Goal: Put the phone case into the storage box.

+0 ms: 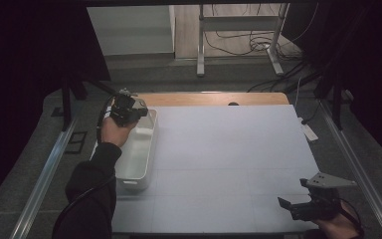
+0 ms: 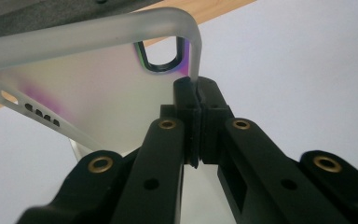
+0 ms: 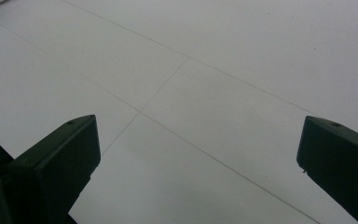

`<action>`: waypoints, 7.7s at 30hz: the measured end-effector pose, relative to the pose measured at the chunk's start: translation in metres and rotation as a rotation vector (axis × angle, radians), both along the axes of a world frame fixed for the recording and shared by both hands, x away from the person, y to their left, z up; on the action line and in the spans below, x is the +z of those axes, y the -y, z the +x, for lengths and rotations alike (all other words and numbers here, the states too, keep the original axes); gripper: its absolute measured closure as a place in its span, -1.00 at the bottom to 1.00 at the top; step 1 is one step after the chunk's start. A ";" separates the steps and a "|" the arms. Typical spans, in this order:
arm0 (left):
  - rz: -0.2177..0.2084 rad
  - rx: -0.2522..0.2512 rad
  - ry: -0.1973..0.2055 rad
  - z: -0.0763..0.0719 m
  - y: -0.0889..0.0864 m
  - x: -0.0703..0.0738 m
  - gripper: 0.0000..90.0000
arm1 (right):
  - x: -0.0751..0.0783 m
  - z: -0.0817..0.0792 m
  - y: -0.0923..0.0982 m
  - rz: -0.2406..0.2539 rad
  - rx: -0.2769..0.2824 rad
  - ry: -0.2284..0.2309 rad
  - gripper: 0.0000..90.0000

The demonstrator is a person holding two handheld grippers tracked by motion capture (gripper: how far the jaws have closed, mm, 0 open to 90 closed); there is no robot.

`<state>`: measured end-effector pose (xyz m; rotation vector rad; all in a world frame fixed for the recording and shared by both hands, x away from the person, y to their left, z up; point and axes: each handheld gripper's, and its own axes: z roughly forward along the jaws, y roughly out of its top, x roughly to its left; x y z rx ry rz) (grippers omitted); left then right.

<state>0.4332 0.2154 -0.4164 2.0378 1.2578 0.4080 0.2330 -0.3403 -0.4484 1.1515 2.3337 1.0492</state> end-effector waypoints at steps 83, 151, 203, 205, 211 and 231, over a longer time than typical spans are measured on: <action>-0.076 0.031 0.011 0.011 0.006 -0.029 -0.23 | -0.001 0.000 -0.003 -0.025 0.019 -0.002 -1.00; -0.092 -0.105 0.067 -0.069 0.016 -0.024 -1.00 | -0.001 0.000 -0.004 -0.037 0.011 -0.009 -1.00; -0.094 -0.103 0.122 -0.138 0.016 -0.034 -0.99 | -0.002 0.001 -0.007 -0.066 -0.012 -0.021 -1.00; -0.098 -0.102 0.125 -0.141 0.015 -0.034 -0.99 | -0.002 0.001 -0.007 -0.066 -0.010 -0.021 -1.00; -0.102 -0.099 0.123 -0.148 0.012 -0.036 -0.99 | -0.002 0.001 -0.007 -0.067 -0.009 -0.021 -1.00; -0.117 -0.080 0.124 -0.173 0.001 -0.040 -0.99 | -0.002 0.001 -0.007 -0.068 -0.016 -0.027 -1.00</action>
